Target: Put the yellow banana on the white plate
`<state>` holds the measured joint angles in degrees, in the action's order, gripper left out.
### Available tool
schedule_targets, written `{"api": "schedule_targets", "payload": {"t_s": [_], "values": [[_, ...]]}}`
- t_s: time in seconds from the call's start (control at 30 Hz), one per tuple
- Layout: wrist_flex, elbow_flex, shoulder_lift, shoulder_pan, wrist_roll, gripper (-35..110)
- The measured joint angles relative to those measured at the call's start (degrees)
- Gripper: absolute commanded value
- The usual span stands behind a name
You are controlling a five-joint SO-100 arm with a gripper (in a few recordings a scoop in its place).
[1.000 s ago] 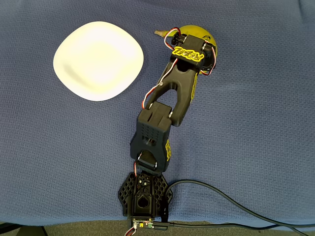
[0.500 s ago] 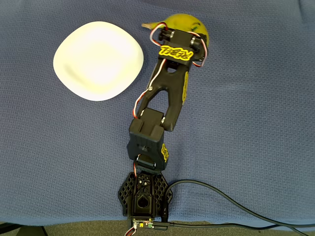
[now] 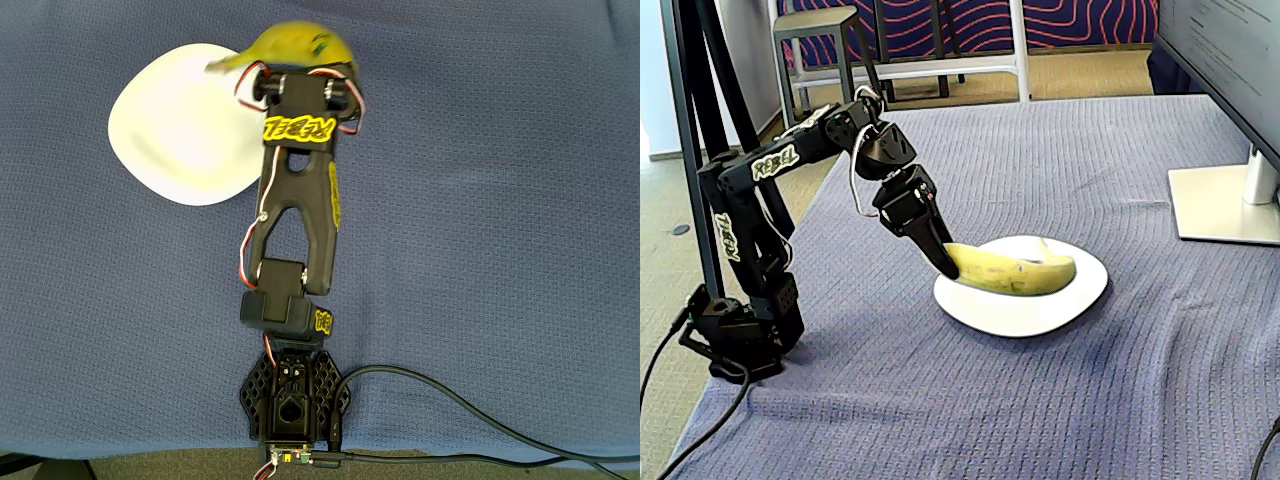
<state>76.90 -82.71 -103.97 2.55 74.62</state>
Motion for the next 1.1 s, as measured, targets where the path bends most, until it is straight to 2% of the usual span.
{"api": "schedule_targets", "payload": {"t_s": [0.3,0.77,1.1], "values": [[0.70,-8.53,-2.90,-2.72,-4.31,0],[-3.34,-10.11,-8.61,-9.76,-4.92,0],[-14.33,-20.83,-10.28,-10.63,-6.06,0]]}}
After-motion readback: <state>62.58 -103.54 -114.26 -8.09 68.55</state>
